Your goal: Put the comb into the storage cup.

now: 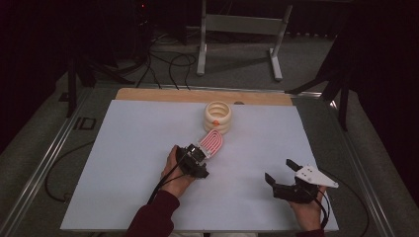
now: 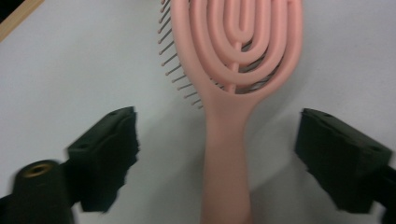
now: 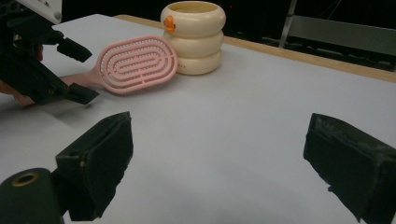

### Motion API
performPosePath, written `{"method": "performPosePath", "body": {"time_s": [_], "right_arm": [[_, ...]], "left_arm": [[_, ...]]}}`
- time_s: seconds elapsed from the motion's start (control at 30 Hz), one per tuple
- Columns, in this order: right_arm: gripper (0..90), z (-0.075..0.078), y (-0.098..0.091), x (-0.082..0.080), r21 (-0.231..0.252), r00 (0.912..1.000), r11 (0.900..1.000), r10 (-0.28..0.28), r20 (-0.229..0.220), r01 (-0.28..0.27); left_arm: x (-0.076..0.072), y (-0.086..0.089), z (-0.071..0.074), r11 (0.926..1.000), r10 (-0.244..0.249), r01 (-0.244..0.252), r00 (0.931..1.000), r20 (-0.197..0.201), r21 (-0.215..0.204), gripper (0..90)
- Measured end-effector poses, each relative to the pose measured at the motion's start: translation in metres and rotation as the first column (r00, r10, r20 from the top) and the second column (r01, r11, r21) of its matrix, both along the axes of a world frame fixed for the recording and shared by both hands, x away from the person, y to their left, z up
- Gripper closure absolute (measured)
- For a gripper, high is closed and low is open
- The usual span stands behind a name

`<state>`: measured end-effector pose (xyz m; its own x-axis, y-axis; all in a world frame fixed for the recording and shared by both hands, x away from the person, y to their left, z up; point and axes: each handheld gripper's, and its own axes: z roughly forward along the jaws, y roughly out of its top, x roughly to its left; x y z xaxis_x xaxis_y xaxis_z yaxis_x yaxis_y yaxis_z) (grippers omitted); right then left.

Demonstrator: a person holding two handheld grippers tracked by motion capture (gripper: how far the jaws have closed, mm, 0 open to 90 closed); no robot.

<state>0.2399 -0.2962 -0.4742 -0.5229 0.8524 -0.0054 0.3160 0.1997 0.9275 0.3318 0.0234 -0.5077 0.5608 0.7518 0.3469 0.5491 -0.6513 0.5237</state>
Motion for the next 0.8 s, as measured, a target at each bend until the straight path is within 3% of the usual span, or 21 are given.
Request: {"method": "performPosePath", "body": {"time_s": [0.33,0.53,0.8], "right_arm": [[8.3,0.001,0.000,0.000,0.005,1.0000,1.0000,-0.001,-0.001,0.001],[8.3,0.001,-0.001,0.000,0.009,1.0000,1.0000,-0.001,0.004,0.001],[8.3,0.001,-0.001,-0.001,0.010,1.0000,1.0000,-0.001,0.004,0.001]], "left_arm": [[-0.003,-0.010,-0.001,0.9977,-0.027,0.026,0.9995,0.016,0.062,41.3],[-0.003,-0.016,-0.004,0.9890,-0.019,0.013,0.9990,0.041,0.147,56.1],[0.000,-0.014,-0.003,0.9903,-0.010,0.008,0.9999,0.010,0.139,66.9]]}}
